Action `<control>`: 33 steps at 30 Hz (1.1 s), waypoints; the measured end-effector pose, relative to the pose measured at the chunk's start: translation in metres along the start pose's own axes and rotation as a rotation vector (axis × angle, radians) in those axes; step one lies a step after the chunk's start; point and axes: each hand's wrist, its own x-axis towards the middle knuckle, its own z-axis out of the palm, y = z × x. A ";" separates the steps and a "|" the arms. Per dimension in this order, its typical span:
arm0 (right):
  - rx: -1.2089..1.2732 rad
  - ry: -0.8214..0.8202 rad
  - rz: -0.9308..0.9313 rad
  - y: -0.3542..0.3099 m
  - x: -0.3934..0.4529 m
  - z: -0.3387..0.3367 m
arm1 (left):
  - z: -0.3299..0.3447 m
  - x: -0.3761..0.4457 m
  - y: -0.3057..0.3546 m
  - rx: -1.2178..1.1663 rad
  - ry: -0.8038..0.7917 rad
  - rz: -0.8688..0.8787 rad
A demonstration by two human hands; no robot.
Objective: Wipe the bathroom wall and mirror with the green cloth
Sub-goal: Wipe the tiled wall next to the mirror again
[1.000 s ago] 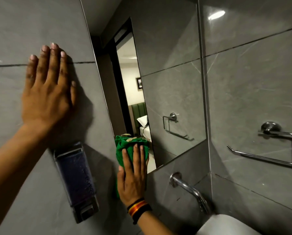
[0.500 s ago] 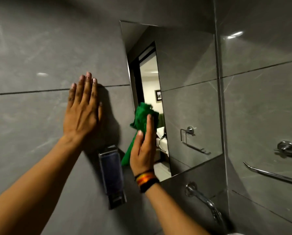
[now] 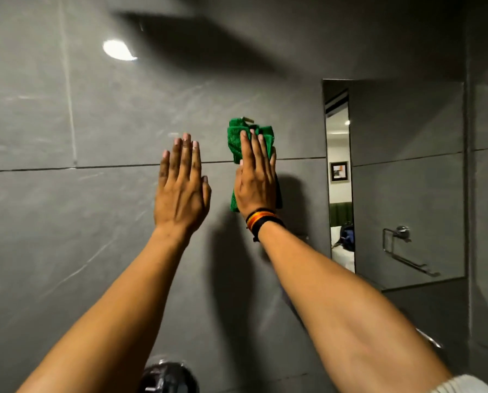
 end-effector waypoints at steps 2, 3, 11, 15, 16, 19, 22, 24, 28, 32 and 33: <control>0.000 -0.017 0.015 -0.015 -0.016 0.001 | -0.007 -0.014 -0.013 0.013 -0.019 0.004; -0.002 -0.007 0.027 -0.019 -0.020 0.000 | -0.010 -0.019 -0.016 0.014 -0.028 0.004; 0.002 -0.056 0.061 -0.039 -0.065 -0.018 | -0.016 -0.079 0.010 -0.037 -0.128 -0.028; -0.008 -0.211 0.131 -0.025 -0.151 -0.025 | 0.001 -0.163 0.045 -0.084 -0.308 -0.041; -0.002 -0.271 0.152 -0.018 -0.179 -0.028 | 0.006 -0.189 0.052 -0.108 -0.359 -0.050; -0.050 -0.435 0.202 -0.002 -0.265 -0.043 | 0.016 -0.265 0.064 -0.145 -0.499 -0.100; -0.067 -0.566 0.233 0.004 -0.350 -0.056 | 0.025 -0.344 0.071 -0.137 -0.606 -0.115; -0.069 -0.663 0.268 0.006 -0.408 -0.068 | 0.028 -0.399 0.077 -0.141 -0.667 -0.122; -0.068 -0.867 0.372 0.004 -0.530 -0.093 | 0.036 -0.510 0.102 -0.177 -0.803 -0.138; -0.063 -0.989 0.464 -0.001 -0.642 -0.121 | 0.038 -0.622 0.121 -0.189 -0.921 -0.178; -0.052 -1.031 0.488 -0.003 -0.675 -0.131 | 0.037 -0.656 0.126 -0.201 -0.969 -0.181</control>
